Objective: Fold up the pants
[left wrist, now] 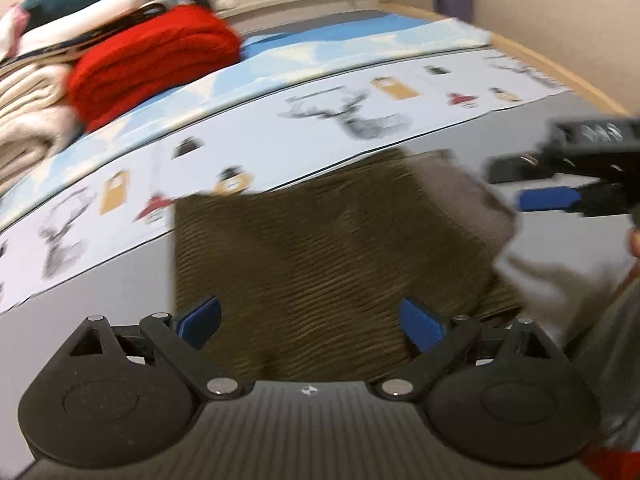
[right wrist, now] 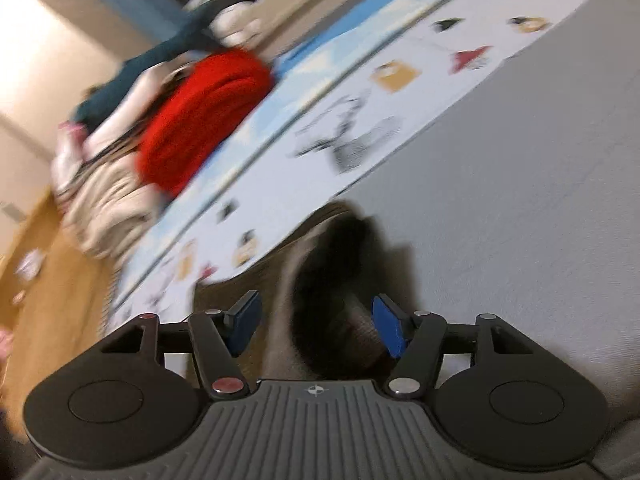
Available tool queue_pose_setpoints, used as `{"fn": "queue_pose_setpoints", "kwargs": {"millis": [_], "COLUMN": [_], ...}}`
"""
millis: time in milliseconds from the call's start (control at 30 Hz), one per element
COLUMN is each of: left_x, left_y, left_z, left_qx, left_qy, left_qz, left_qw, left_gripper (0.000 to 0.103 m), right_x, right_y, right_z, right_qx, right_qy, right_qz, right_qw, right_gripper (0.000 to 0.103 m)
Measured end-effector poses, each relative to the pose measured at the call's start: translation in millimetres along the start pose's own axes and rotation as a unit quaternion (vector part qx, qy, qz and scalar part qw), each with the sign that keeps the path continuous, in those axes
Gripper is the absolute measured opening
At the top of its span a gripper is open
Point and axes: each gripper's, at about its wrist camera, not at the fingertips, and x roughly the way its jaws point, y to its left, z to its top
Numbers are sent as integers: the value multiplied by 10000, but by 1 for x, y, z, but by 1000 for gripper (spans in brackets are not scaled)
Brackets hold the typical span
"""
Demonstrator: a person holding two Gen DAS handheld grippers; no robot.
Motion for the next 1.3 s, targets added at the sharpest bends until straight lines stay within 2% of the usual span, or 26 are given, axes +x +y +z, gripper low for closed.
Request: {"fn": "queue_pose_setpoints", "kwargs": {"millis": [33,67,100,133,167,200,267,300,367,433,533,567,633,700,767,833,867,967,1067,1233,1300], "left_x": [1,2,3,4,6,5,5,7,13,28,53,59,61,61,56,47,42,35,35,41,48], "left_y": [9,22,34,44,57,68,84,89,92,90,85,84,83,84,87,90,91,96,105,119,124], "left_z": [-4,-8,-11,-13,-16,-17,-19,-18,-19,-24,-38,-42,-47,-46,-42,-38,-38,-35,-34,-37,-38], "left_qx": [-106,-271,-442,-623,-853,-1053,-1332,-1385,-1341,-1183,-981,-976,-920,-828,-784,-795,-833,-1012,-1243,-1456,-1494], "left_qy": [53,131,205,269,328,354,356,355,430,638,980,954,845,840,835,770,724,707,691,644,702], "left_qz": [136,301,445,571,697,776,866,901,968,1028,1026,1061,1168,1155,1078,880,807,602,394,215,163], "left_qw": [9998,9991,9978,9961,9934,9908,9867,9856,9853,9856,9850,9850,9853,9863,9876,9900,9906,9905,9891,9870,9861], "left_gripper": [98,98,98,98,98,98,98,98,98,98,99,103,103,103,103,103,103,103,103,103,103], "right_x": [5,11,15,17,14,8,-2,0,16,37,38,39,38,34,27,17,14,17,23,27,34], "right_y": [3,5,6,11,18,24,28,26,16,7,15,15,12,4,-5,-24,-33,-46,-42,-17,-10], "right_z": [-2,-5,-7,-9,-11,-11,-9,-8,-6,-14,-21,-22,-21,-14,-8,0,2,2,-3,-8,-8], "right_qx": [-187,-280,-321,-459,-720,-942,-1041,-999,-965,-1138,-1596,-1671,-1626,-1367,-648,308,703,1299,1240,694,510], "right_qy": [142,292,411,466,321,108,-252,-290,87,573,321,327,273,263,268,191,196,281,384,297,348], "right_qz": [-113,-180,-119,-83,-111,-57,94,-10,-721,-1376,-1417,-1438,-1551,-1703,-1588,-1127,-1027,-1043,-1051,-848,-892], "right_qw": [9997,9990,9986,9978,9968,9955,9942,9946,9927,9823,9764,9749,9740,9755,9848,9930,9920,9856,9859,9935,9941], "right_gripper": [65,58,32,30,26,16,15,15,15,14,14,14,26,55,70,74,76,79,80,83,85]}}
